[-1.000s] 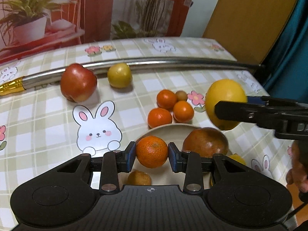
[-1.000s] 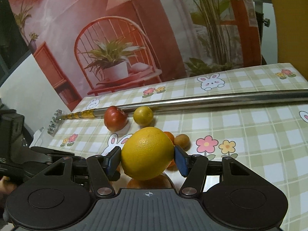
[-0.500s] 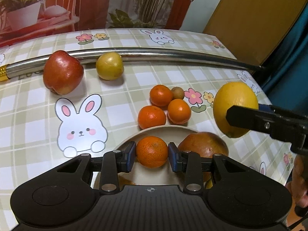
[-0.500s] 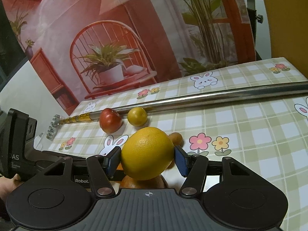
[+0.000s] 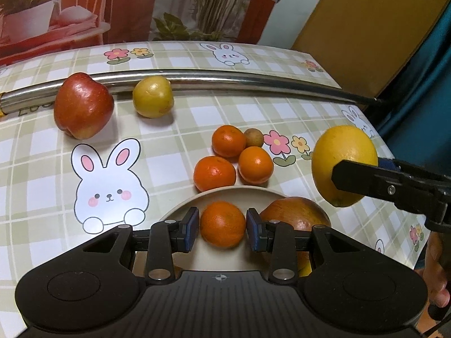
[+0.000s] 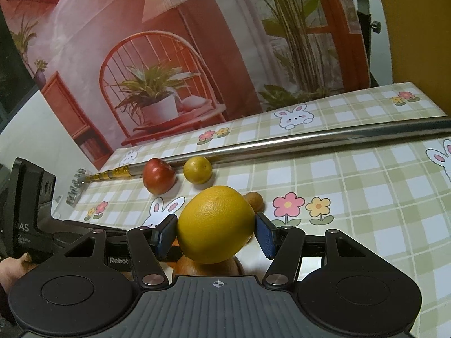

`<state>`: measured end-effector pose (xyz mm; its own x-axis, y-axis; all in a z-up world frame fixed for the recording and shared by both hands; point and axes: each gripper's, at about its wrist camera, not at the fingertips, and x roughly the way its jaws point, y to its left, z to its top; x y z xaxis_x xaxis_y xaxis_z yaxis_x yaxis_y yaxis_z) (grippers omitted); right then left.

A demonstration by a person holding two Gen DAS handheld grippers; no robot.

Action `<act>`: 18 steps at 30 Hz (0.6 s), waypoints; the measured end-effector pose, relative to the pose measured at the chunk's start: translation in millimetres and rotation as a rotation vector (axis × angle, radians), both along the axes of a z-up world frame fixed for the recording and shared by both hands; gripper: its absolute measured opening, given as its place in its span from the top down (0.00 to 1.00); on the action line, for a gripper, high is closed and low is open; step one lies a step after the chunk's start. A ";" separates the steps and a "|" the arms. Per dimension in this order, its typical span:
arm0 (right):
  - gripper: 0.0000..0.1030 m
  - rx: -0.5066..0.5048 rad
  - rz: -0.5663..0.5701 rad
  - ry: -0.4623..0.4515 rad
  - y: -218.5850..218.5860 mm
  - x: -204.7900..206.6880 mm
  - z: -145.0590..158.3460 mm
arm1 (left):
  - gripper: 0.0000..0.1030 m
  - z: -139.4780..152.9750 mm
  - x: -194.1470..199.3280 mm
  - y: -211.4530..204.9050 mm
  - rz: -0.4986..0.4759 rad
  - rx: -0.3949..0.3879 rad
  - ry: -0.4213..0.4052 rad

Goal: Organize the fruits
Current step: 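Carry the tangerine and grapefruit over the white plate with both grippers, then open the left gripper to drop the tangerine while the right lowers the grapefruit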

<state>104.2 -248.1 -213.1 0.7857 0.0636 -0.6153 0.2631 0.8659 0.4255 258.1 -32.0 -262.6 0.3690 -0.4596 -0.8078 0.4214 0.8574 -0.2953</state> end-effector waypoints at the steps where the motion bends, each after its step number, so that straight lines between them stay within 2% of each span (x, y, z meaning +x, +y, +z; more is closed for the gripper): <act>1: 0.46 -0.002 -0.001 0.000 0.3 -0.9 0.7 | 0.61 1.3 -0.4 2.1 0.005 -0.004 -0.005; 8: 0.46 -0.016 0.021 -0.004 8.0 -6.4 8.6 | 0.61 18.5 -7.5 17.6 0.063 -0.022 -0.039; 13: 0.46 -0.019 0.044 -0.008 22.8 -10.1 12.5 | 0.60 38.1 -25.9 37.1 0.159 -0.010 -0.080; 14: 0.46 -0.022 0.051 -0.010 27.2 -10.7 12.7 | 0.59 43.4 -31.8 41.8 0.182 -0.005 -0.100; 16: 0.46 -0.027 0.064 -0.008 36.2 -11.2 12.7 | 0.50 53.6 -43.7 51.5 0.237 0.010 -0.140; 18: 0.46 -0.044 0.078 -0.001 47.3 -11.3 12.1 | 0.48 62.1 -54.7 59.4 0.287 0.027 -0.172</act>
